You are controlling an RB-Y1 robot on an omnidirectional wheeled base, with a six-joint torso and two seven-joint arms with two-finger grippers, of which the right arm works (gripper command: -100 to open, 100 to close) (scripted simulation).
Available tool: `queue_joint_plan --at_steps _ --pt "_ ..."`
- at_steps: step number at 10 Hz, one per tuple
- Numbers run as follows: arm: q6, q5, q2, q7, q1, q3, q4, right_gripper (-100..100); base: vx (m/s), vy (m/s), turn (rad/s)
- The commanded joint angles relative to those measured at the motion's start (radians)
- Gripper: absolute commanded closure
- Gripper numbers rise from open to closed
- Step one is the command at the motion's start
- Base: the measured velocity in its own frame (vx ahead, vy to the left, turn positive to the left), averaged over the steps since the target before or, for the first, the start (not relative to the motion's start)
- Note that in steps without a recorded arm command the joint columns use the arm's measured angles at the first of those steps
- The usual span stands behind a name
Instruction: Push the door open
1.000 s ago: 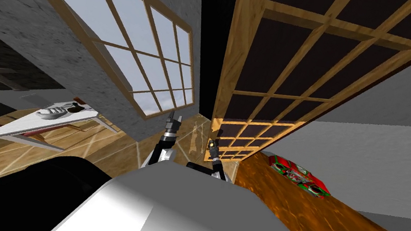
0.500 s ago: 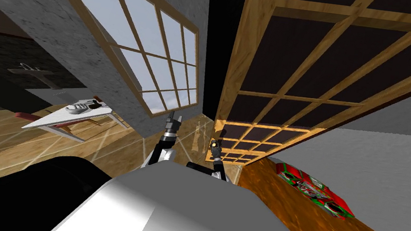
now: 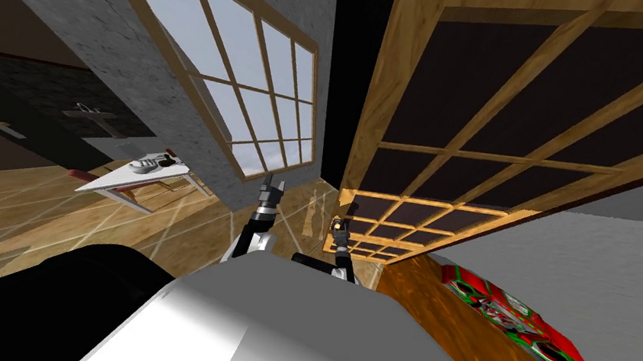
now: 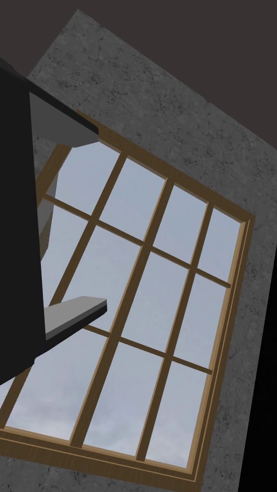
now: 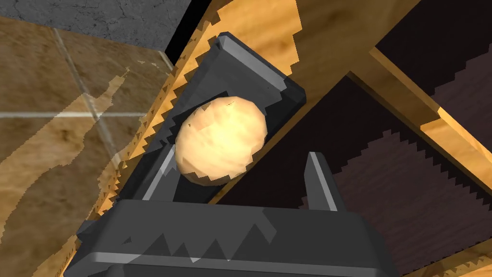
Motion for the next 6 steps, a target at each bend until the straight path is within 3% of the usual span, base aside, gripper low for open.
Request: queue_joint_plan --at_steps 1,2,4,6 --pt "-0.021 -0.036 0.006 -0.050 -0.006 -0.025 -0.019 100 0.022 0.003 0.188" --pt "-0.021 -0.036 0.006 -0.063 -0.006 -0.025 -0.019 100 0.018 -0.002 0.076" --pt "-0.027 -0.078 0.015 -0.123 0.000 -0.049 -0.022 100 0.014 0.000 0.170" --pt "-0.027 -0.078 0.015 -0.131 0.000 -0.049 -0.022 100 0.011 0.002 0.030"
